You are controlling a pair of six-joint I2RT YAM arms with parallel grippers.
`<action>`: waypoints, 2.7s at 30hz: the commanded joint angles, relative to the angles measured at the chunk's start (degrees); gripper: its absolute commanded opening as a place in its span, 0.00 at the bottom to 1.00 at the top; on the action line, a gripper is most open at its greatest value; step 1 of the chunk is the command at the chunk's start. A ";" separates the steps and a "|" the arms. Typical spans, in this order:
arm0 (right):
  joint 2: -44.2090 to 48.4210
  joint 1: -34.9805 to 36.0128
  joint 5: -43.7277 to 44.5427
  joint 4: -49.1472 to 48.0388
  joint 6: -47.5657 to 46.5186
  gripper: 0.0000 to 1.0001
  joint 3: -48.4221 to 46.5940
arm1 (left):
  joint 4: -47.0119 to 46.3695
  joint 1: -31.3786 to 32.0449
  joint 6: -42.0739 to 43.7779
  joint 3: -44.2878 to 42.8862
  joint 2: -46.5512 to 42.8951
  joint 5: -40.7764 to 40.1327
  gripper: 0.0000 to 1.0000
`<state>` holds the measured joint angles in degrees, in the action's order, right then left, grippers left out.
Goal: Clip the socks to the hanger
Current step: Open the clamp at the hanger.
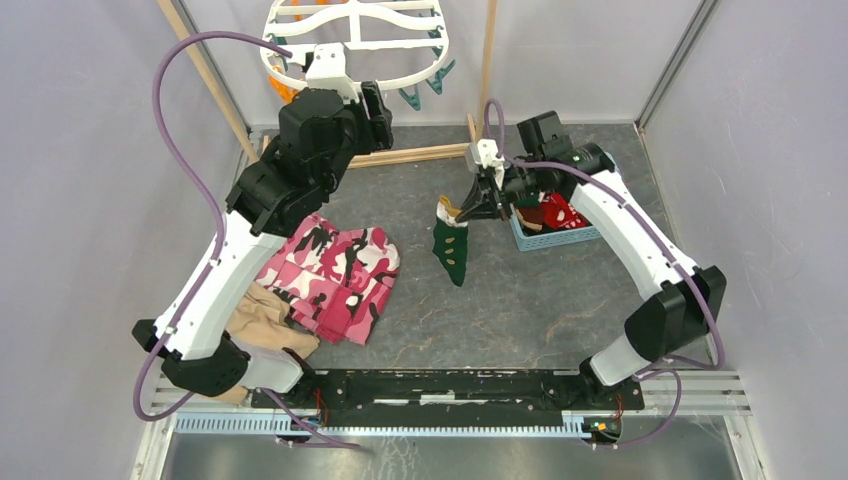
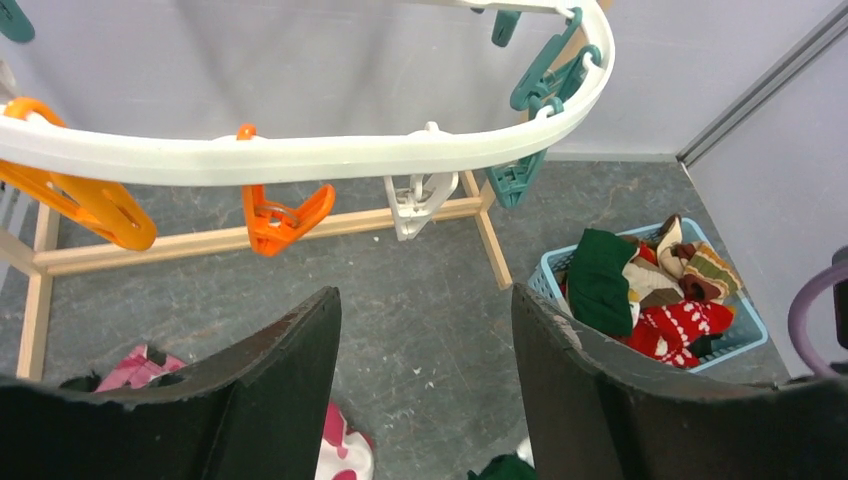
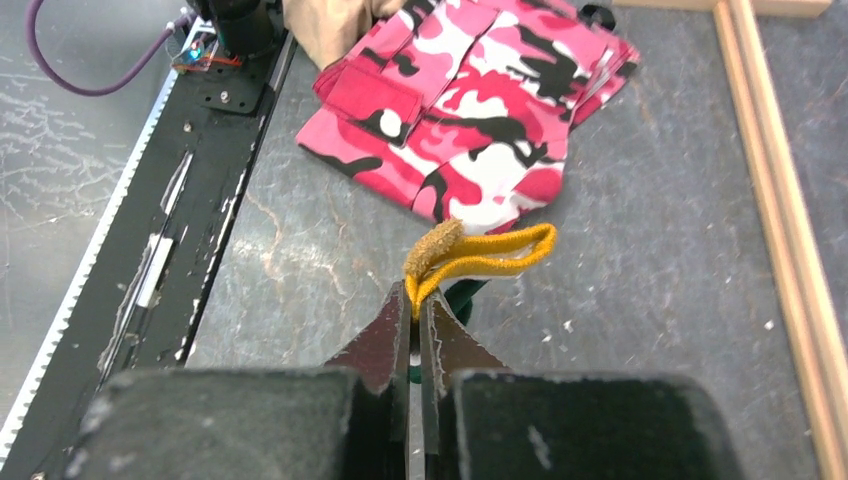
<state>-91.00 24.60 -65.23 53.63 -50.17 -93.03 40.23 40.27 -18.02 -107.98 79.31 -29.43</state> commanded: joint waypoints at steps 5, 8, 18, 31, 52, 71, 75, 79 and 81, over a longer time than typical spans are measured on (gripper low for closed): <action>11.07 -0.25 6.32 -13.71 4.25 0.00 15.70 | -11.92 0.14 7.25 11.44 -6.08 1.22 0.70; 12.76 -0.21 6.39 -13.95 4.93 0.00 16.83 | -12.85 0.16 7.15 11.84 -6.33 2.42 0.68; 16.25 -0.26 8.27 -17.68 7.97 0.00 16.45 | -16.79 0.25 4.98 15.83 -7.39 0.54 0.65; 19.48 -0.29 7.66 -22.64 10.73 0.00 22.12 | -20.66 0.82 8.24 11.45 1.47 -6.20 0.71; 19.36 -0.26 8.10 -22.32 10.64 0.00 21.97 | -28.53 -3.71 14.15 6.51 8.17 -6.39 0.62; 18.40 -0.33 8.28 -21.73 10.26 0.00 21.82 | -28.27 -3.72 14.30 4.77 8.43 -5.08 0.60; 18.31 -0.27 8.28 -21.73 10.27 0.00 21.85 | -28.01 -3.71 13.90 5.01 8.24 -4.63 0.58; 18.23 -0.31 8.19 -21.67 10.27 0.00 21.93 | -27.68 -3.70 13.36 5.08 7.68 -4.18 0.58; 18.14 -0.26 8.19 -21.63 10.27 0.00 21.92 | -27.53 -3.63 13.10 5.36 7.34 -3.83 0.59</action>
<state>-72.71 24.47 -56.69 32.99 -40.12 -70.63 14.74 36.75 -5.28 -101.43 88.55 -34.15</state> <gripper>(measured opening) 0.021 0.586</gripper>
